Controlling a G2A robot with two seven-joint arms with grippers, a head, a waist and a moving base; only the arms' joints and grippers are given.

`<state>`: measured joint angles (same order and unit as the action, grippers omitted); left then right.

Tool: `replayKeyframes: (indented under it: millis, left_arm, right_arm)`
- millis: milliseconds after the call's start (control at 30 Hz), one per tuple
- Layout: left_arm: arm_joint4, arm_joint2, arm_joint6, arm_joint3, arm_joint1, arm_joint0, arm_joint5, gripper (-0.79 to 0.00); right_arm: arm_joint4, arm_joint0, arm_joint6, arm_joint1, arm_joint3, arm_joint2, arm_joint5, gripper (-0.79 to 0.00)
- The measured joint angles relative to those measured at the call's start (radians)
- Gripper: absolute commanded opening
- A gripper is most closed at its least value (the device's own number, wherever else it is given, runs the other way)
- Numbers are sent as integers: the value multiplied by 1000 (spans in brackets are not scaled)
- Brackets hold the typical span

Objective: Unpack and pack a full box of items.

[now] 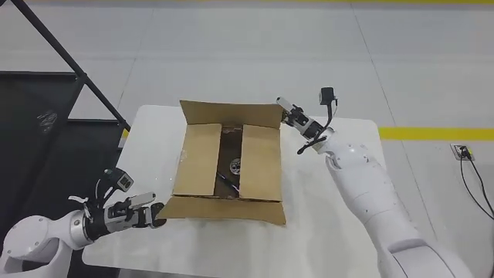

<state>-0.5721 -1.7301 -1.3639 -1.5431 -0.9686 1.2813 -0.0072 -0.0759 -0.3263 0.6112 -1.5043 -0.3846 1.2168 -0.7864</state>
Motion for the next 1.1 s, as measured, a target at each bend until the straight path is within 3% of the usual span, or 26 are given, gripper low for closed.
replayKeyframes:
  millis: [267, 467, 633, 800, 1100]
  left_arm:
    - [-27, 13, 209, -58, -7, 7, 10, 0]
    - [-20, 51, 346, -117, -15, 13, 4, 0]
    - [3, 88, 458, -156, -21, 4, 6, 0]
    - [53, 143, 540, -164, -27, -22, 14, 0]
    - [75, 196, 576, -142, -33, -58, 19, 0]
  right_arm:
    - [-44, -19, 169, 26, -102, 22, -42, 0]
    - [-27, -59, 261, 45, -247, 20, -11, 0]
    - [-5, -119, 337, 67, -421, 26, 103, 0]
    - [62, -198, 317, 87, -613, 38, 252, 0]
    - [81, -309, 298, 105, -828, 44, 445, 0]
